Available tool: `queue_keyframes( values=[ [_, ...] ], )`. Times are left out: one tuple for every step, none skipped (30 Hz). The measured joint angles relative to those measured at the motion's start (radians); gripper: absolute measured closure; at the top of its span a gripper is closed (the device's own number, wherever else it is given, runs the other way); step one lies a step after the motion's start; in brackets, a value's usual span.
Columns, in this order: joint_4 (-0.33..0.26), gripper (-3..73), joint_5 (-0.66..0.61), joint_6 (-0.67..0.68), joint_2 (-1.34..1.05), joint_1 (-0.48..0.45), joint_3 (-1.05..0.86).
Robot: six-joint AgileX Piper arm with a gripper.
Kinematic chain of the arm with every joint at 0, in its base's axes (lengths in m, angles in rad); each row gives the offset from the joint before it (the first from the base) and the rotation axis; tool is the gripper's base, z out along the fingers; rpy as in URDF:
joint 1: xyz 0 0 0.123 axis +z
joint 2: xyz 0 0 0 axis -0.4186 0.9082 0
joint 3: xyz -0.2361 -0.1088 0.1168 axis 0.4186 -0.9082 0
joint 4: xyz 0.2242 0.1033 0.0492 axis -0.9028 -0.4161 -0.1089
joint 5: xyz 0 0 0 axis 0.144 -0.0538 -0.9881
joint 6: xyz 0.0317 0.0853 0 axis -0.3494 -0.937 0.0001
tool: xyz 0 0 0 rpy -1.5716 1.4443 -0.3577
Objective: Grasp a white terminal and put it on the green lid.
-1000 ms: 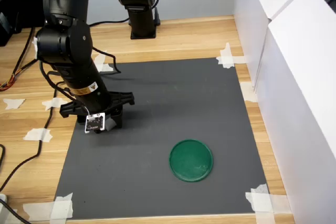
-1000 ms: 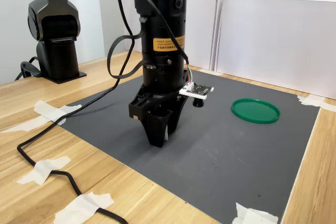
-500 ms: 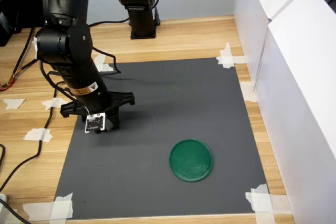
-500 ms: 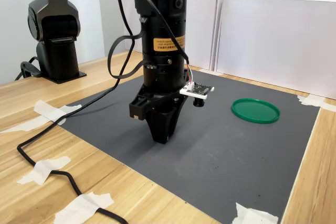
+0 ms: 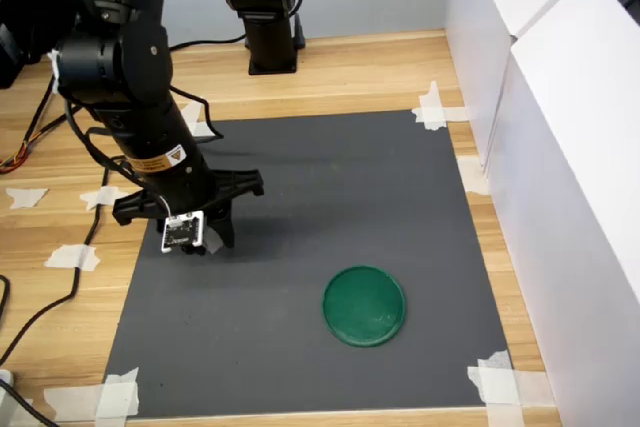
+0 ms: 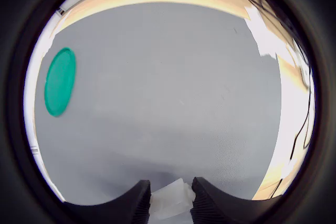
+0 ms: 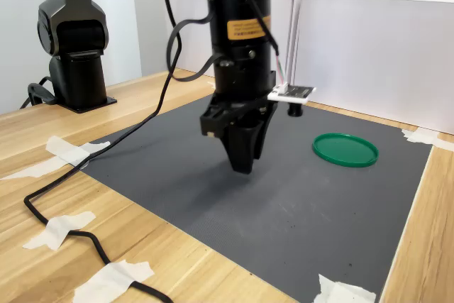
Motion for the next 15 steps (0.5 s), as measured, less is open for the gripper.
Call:
queue_keyframes(
  values=[
    [0.000,40.7,-0.011,0.000,0.000,0.020,0.020],
    [0.000,40.7,-0.021,0.001,0.000,0.040,0.038],
    [0.000,40.7,-0.030,0.001,0.000,0.061,0.056],
    [0.000,40.7,-0.041,0.001,0.003,0.081,0.079],
    [0.000,40.7,-0.050,0.001,0.006,0.102,0.098],
    [0.000,40.7,-0.059,0.001,0.011,0.123,0.112],
    [0.000,40.7,-0.069,0.000,0.018,0.145,0.131],
    [0.000,40.7,-0.074,-0.003,0.027,0.165,0.147],
    [0.000,40.7,-0.075,-0.008,0.037,0.186,0.164],
    [-0.001,40.7,-0.076,-0.015,0.049,0.205,0.181],
    [-0.001,40.7,-0.077,-0.022,0.062,0.223,0.197],
    [-0.003,40.7,-0.077,-0.027,0.074,0.236,0.210],
    [-0.004,40.7,-0.077,-0.034,0.089,0.250,0.227],
    [-0.005,40.7,-0.077,-0.041,0.105,0.262,0.242],
    [-0.006,40.7,-0.077,-0.049,0.122,0.272,0.257]
  ],
)
